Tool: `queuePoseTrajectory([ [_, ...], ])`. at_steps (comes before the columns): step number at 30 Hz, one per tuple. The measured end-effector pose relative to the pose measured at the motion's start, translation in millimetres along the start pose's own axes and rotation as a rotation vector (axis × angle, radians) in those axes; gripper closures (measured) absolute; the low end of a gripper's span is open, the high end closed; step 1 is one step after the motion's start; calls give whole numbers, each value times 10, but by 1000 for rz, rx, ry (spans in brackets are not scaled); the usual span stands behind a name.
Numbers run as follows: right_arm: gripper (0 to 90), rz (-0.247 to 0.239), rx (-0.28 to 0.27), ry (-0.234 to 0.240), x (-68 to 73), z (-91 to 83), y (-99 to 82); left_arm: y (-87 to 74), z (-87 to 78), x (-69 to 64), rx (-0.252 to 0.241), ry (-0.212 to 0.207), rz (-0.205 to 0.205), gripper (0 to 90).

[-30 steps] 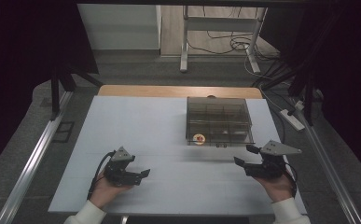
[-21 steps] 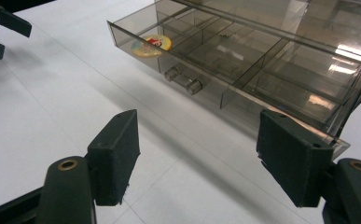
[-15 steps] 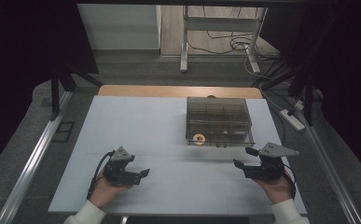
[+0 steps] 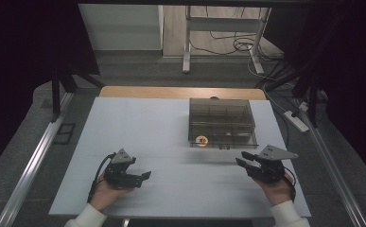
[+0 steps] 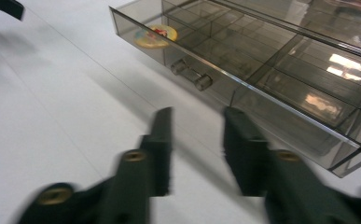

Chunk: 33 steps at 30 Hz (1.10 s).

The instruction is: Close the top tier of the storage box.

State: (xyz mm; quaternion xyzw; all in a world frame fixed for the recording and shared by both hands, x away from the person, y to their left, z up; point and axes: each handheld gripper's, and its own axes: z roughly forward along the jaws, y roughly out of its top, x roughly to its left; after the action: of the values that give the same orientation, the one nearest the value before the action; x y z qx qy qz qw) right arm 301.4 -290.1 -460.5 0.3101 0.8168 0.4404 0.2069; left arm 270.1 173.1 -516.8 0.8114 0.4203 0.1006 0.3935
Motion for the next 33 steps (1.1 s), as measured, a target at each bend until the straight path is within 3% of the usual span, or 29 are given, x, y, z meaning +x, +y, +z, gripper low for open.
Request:
queuePoseTrajectory([
  [4,890,-12,9,-7,-24,28,-9,1,4,-2,1,0,2,151],
  [17,892,-27,17,0,-35,256,39,-1,5,-7,2,1,3,151],
  [33,892,-33,16,-33,-99,408,51,-8,5,-2,3,4,4,150],
])
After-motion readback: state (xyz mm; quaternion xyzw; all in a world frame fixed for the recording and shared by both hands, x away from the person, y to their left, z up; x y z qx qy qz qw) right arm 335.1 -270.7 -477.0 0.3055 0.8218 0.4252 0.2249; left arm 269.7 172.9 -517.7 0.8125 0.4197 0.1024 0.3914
